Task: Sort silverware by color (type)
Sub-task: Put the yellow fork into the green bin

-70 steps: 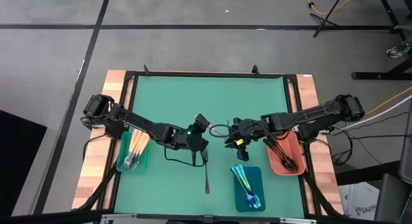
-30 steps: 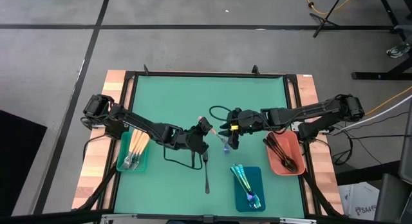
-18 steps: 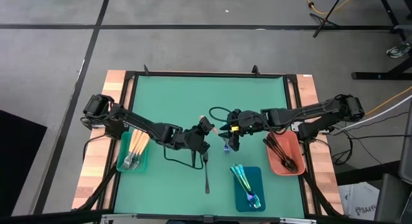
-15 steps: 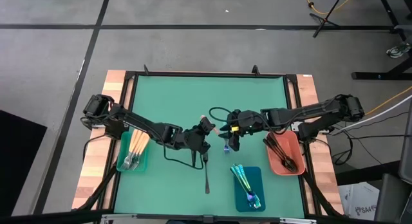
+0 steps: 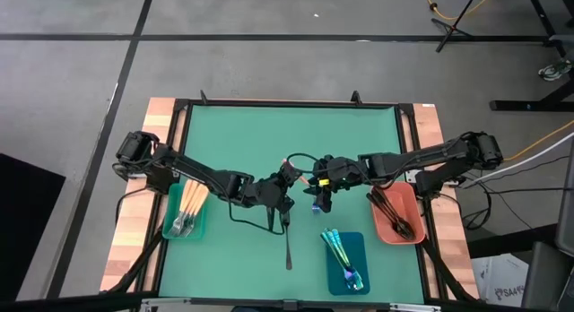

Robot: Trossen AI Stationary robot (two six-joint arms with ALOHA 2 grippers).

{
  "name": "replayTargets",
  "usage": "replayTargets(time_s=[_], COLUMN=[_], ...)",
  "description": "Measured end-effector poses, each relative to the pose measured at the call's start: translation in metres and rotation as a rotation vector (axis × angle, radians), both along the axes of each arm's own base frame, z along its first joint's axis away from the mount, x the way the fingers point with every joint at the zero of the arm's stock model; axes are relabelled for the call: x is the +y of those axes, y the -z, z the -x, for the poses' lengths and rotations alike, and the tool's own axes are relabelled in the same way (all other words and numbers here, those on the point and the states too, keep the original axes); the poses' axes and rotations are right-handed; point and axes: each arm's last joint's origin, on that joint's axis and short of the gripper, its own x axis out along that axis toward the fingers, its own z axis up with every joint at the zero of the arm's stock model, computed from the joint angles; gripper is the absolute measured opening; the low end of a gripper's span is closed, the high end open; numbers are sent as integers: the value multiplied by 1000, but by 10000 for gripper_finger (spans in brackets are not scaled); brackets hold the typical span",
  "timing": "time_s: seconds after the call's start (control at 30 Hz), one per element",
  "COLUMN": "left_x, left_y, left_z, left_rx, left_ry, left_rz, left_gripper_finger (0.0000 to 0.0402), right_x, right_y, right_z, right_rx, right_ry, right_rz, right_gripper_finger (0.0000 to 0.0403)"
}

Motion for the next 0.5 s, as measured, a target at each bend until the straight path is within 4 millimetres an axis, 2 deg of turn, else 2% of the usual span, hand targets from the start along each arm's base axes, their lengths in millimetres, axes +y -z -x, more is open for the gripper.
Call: replayTargets(time_s=[0.33,0.5], left_x=[0,0], left_y=[0,0], left_z=[0,0], left_rx=[11,13], left_ry=[8,9], left_rz=[-12,-12], left_gripper_finger=[69,73], right_x=[0,0], right_y=[0,1], right_z=[0,0], right_rx=[2,6], right_ry=[-2,0], right_rz=[3,4], right_gripper_finger=[14,7])
